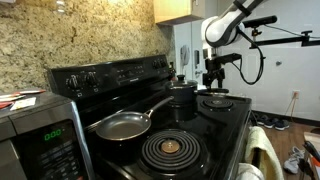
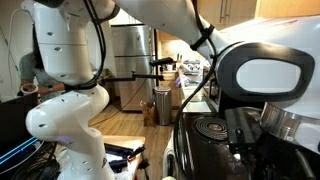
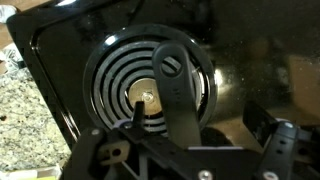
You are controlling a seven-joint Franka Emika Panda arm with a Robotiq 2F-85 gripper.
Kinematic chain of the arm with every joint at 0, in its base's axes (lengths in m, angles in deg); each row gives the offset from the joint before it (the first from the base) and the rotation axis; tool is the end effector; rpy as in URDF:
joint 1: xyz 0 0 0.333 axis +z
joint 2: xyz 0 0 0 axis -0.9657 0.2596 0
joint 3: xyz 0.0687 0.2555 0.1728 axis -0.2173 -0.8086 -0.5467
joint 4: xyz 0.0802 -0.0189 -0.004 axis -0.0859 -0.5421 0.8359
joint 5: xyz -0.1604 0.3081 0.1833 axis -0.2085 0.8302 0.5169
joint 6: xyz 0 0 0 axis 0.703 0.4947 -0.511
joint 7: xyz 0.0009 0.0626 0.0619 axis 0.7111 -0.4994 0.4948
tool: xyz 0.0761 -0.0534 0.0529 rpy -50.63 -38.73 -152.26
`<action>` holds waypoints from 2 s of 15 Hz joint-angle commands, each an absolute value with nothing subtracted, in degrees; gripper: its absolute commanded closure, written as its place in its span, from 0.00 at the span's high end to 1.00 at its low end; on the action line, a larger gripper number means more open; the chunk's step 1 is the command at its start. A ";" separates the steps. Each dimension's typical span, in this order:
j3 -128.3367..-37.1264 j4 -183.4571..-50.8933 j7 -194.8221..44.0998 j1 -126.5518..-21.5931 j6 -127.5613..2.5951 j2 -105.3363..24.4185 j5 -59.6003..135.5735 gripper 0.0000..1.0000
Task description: Move the black pot from the front plate to the back plate on the stove
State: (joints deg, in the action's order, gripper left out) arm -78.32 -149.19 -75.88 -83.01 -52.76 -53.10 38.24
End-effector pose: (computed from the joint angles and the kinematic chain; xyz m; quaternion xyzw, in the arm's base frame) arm 0.5147 -0.1532 0.3582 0.9857 -0.1641 -0.0317 0.0202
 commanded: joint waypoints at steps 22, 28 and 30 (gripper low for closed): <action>-77.72 -134.15 -77.33 -83.95 -51.90 -37.97 39.55 1.00; -77.63 -131.00 -76.90 -84.00 -50.98 -34.86 39.24 0.53; -77.61 -130.49 -76.73 -83.89 -50.90 -34.63 38.99 0.39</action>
State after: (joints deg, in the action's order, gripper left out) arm -77.29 -132.95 -75.85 -83.16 -52.64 -35.66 38.40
